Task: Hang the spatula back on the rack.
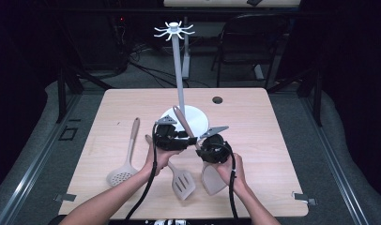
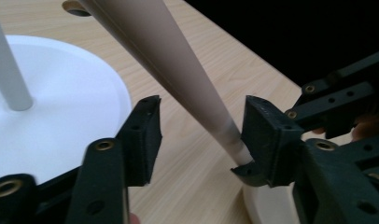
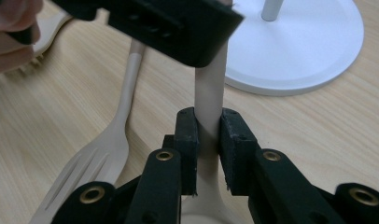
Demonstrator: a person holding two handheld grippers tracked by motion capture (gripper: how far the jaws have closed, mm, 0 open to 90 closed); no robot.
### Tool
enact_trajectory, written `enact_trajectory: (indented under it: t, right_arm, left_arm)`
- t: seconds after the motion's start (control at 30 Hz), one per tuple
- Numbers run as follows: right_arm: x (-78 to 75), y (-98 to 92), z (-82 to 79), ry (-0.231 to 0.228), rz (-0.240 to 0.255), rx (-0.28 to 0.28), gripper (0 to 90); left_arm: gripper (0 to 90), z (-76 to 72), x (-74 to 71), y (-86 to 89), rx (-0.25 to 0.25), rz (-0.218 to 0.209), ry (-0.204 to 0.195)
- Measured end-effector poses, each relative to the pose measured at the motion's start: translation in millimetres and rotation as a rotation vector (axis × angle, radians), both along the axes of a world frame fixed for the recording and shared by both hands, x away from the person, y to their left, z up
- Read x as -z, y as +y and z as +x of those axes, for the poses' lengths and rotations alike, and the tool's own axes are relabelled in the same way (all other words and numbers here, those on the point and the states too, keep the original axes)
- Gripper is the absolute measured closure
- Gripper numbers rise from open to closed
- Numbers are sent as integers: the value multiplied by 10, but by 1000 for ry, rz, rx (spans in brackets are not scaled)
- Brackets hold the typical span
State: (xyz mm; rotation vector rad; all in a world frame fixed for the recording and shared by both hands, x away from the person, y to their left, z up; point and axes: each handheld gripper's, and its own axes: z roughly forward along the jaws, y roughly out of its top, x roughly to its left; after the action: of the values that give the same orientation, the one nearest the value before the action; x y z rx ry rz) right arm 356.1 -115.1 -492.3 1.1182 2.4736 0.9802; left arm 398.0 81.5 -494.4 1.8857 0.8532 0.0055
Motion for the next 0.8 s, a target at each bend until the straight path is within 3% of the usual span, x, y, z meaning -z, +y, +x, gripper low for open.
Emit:
enact_trajectory:
  t: [0.13,0.2,0.27,0.33,0.37,0.47,0.53,0.6,0.8]
  right_arm:
    - [-3,37,-20,-17,-19,-14,782]
    - [2,29,-19,-18,-12,-13,775]
    - [5,13,-17,-14,-22,-5,705]
    - [7,-3,-19,-5,-24,-14,678]
    - [47,-34,1,38,-27,-32,645]
    - [156,-32,7,70,-52,-52,710]
    - [174,-30,-3,73,-33,-52,756]
    - [151,-18,-5,48,-46,-44,763]
    - [106,-34,-16,21,-27,-2,766]
  left_arm:
    - [607,-2,7,-22,3,-7,-17]
    - [626,11,12,-10,4,-23,-1]
    - [635,25,21,8,6,-35,17]
    - [639,30,25,13,6,-39,20]
    - [640,36,24,18,6,-39,24]
    - [646,32,7,18,10,-46,18]
    - [646,24,-6,15,10,-48,12]
    - [656,15,-12,22,2,-75,16]
    - [674,-42,-53,0,5,-86,-23]
